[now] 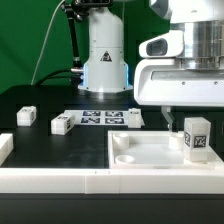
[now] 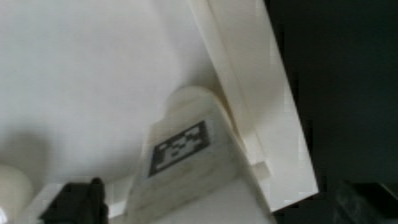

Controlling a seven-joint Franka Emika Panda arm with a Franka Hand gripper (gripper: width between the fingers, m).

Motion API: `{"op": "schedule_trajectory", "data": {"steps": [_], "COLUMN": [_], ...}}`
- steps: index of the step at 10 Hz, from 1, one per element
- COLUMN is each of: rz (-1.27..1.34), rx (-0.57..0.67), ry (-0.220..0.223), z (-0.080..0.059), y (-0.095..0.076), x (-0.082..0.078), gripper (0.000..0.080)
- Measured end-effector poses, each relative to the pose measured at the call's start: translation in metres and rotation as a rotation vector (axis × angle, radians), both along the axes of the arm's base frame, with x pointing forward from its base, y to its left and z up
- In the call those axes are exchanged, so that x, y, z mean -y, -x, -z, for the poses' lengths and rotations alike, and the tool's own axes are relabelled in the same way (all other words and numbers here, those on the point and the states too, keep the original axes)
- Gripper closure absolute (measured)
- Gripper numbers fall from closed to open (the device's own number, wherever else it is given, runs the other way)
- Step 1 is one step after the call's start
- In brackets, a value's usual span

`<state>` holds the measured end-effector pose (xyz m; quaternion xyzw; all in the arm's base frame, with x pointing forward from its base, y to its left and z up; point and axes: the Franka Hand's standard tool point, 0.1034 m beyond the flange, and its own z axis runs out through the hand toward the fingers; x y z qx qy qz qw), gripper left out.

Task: Assemble one leg

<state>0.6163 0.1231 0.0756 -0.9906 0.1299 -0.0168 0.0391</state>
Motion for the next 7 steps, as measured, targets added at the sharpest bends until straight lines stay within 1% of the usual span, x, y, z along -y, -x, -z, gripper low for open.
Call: {"op": "schedule_trajectory", "data": {"steps": [3,4,5,6,7], "rz": [-0.214,-0.223,-0.223,-0.223,-0.223], "rx": [0.013,0.014,0.014,0.014,0.014], "ry": [0.013,0.014,0.014,0.014,0.014], "z": [0.0014,0.0014,0.0014,0.0014,0.0014], "y": [0.0009,0.0009,0.0009,0.0009,0.0009], "x": [0.0018,0.0019,0.0019,0.0019,0.0019], "gripper": [0.0151,0.0151,0.0283,0.0283,0.0421]}}
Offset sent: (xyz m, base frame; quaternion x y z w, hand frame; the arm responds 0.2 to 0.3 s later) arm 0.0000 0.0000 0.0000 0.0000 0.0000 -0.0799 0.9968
